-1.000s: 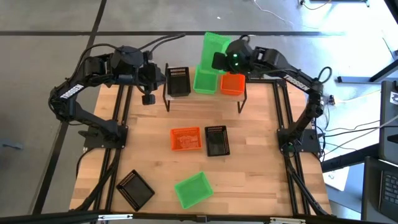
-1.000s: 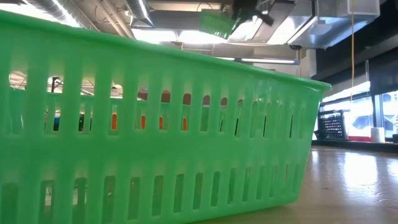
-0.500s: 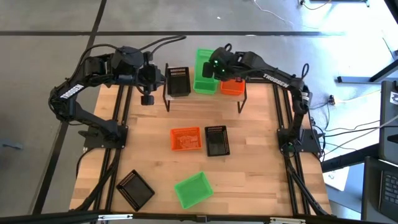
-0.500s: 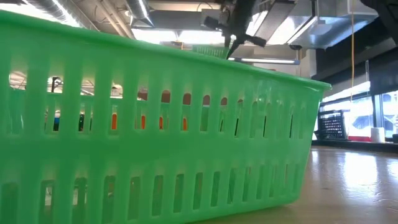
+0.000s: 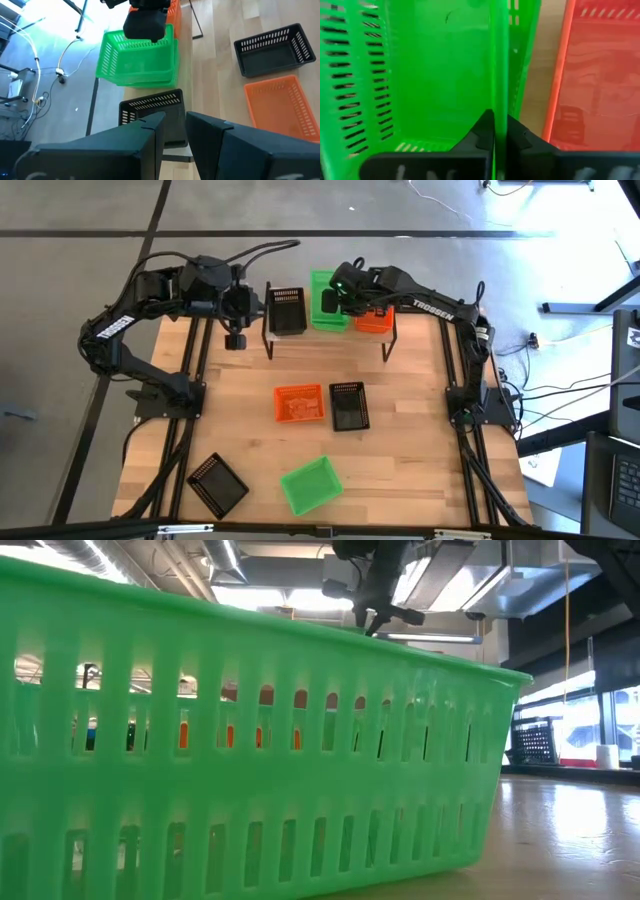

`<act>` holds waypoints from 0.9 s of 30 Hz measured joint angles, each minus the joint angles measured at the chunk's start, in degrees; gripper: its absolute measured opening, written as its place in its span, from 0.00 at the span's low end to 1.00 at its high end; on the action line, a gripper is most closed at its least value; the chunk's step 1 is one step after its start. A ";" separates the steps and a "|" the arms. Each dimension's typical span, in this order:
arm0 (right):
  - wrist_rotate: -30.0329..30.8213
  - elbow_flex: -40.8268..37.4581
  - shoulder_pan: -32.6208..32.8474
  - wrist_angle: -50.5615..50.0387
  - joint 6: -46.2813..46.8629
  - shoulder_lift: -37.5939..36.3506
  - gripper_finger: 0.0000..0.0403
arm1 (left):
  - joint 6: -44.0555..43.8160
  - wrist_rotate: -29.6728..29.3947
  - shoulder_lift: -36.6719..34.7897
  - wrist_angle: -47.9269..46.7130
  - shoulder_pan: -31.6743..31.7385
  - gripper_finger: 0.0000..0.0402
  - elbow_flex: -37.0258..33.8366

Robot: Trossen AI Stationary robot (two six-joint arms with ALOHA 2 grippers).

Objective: Stack baskets on shelf by color
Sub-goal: Stack the right green bin on top of the other green bin on the shelf

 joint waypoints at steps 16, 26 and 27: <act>0.38 0.01 -0.22 0.01 5.85 -0.78 0.18 | -0.07 0.00 -0.01 -0.45 0.00 0.17 0.00; -0.96 0.07 -0.15 0.82 6.11 -2.43 0.18 | -0.22 0.00 0.01 -2.08 0.00 0.17 0.00; -1.36 0.07 -0.15 1.35 6.28 -2.26 0.18 | -0.22 0.00 0.01 -2.12 0.00 0.17 0.00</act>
